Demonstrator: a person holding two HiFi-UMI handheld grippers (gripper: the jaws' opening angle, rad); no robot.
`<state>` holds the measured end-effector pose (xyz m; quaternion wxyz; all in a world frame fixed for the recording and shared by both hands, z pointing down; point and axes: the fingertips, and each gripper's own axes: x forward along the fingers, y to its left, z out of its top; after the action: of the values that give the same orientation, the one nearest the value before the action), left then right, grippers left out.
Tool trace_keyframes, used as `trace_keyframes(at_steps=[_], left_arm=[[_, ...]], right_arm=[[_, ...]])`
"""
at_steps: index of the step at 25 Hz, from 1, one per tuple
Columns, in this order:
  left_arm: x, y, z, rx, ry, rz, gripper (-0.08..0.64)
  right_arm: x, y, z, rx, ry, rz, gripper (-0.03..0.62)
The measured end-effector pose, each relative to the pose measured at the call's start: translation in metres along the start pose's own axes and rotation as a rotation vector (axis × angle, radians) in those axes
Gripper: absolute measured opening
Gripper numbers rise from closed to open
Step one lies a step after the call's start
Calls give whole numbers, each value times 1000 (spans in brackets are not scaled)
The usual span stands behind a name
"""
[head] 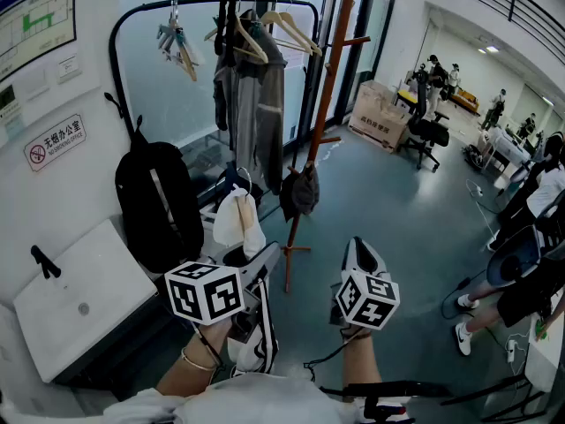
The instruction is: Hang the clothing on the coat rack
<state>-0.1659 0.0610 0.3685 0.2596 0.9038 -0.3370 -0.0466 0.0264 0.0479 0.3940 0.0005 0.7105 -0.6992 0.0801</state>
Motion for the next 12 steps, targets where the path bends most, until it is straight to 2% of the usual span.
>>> trace_keyframes(at_steps=[9, 12], left_arm=[[0, 21, 10, 10, 6, 9, 147], [-1, 31, 16, 11, 8, 6, 147]], right_arm=[[18, 17, -6, 3, 11, 8, 21], [27, 30, -4, 36, 2, 43, 21]])
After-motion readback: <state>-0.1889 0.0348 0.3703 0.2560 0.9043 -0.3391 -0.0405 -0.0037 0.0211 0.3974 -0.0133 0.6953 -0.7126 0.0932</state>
